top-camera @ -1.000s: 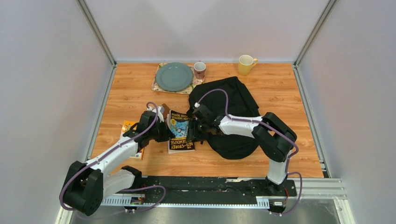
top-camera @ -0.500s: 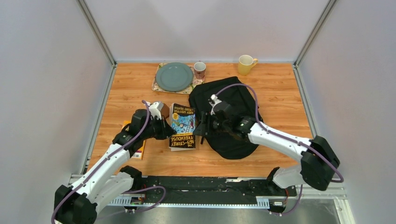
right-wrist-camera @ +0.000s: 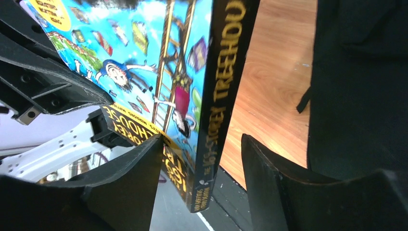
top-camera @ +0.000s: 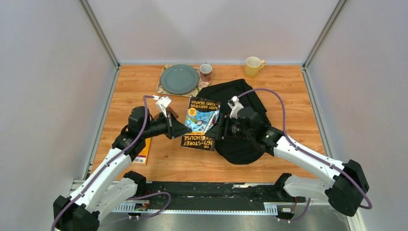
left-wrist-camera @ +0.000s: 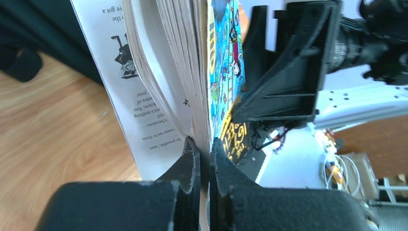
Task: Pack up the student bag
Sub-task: Pick up the book from the center of the board.
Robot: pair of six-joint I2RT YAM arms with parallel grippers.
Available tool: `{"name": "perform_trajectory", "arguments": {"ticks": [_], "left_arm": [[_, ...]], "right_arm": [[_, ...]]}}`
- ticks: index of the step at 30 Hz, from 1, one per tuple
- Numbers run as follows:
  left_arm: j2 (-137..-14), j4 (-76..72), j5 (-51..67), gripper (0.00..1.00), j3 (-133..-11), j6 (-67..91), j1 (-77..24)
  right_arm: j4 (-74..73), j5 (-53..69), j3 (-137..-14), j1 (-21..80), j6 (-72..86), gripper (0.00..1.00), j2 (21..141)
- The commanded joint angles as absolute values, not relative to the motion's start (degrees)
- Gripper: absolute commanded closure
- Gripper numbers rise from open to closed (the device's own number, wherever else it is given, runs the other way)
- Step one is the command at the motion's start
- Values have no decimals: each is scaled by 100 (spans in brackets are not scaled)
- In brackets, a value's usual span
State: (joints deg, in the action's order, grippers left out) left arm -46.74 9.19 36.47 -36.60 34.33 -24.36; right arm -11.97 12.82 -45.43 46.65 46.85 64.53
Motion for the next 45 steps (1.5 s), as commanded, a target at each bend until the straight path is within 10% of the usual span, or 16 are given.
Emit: {"name": "perform_trajectory", "arguments": {"ticks": [1, 9, 19, 20, 21, 24, 45], "left_arm": [[-4667, -464, 4719, 100, -3736, 3849, -2461], [-4720, -1002, 5255, 100, -3489, 4148, -2470], [-4913, -1327, 5370, 100, -3287, 4342, -2487], [-4965, -1275, 5327, 96, -3287, 4342, -2496], [-4983, -1179, 5196, 58, -3305, 4263, -2487], [-5019, -792, 4854, 26, -3296, 4061, -2487], [-5827, -4375, 5158, 23, -3094, 6379, -2496]], "right_arm": [[-459, 1661, -4377, 4562, 4799, 36, 6284], [500, 1802, -3912, 4535, 5106, 46, 5898], [1309, 1890, -3498, 4474, 5502, 89, 5318], [1344, 1898, -3463, 4482, 5528, 95, 5274], [1336, 1925, -3463, 4474, 5563, 98, 5256], [1424, 1977, -3402, 4474, 5607, 100, 5151], [1854, 3672, -3515, 4456, 5195, 100, 5027]]}}
